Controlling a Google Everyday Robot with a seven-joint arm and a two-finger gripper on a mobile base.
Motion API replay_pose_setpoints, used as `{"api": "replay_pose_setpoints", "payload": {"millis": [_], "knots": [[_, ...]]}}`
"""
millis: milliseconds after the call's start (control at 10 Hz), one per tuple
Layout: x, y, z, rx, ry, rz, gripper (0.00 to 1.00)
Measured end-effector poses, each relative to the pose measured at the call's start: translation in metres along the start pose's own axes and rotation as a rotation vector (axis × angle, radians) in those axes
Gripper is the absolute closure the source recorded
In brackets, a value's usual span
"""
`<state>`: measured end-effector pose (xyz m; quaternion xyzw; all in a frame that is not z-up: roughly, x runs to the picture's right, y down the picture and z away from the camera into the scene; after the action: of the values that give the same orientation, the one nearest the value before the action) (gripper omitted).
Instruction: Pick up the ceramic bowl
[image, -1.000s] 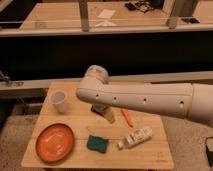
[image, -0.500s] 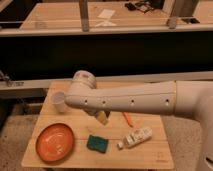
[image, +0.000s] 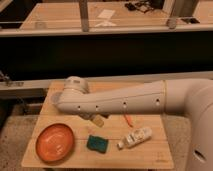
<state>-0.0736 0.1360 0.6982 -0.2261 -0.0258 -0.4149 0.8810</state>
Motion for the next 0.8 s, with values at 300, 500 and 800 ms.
{"api": "replay_pose_setpoints", "payload": {"millis": [300, 500, 800], "knots": [[-0.014, -0.005, 0.006, 0.009, -0.003, -0.069, 0.20], [-0.023, -0.013, 0.006, 0.015, -0.005, -0.132, 0.20], [-0.031, -0.015, 0.010, 0.022, -0.007, -0.174, 0.20]]}}
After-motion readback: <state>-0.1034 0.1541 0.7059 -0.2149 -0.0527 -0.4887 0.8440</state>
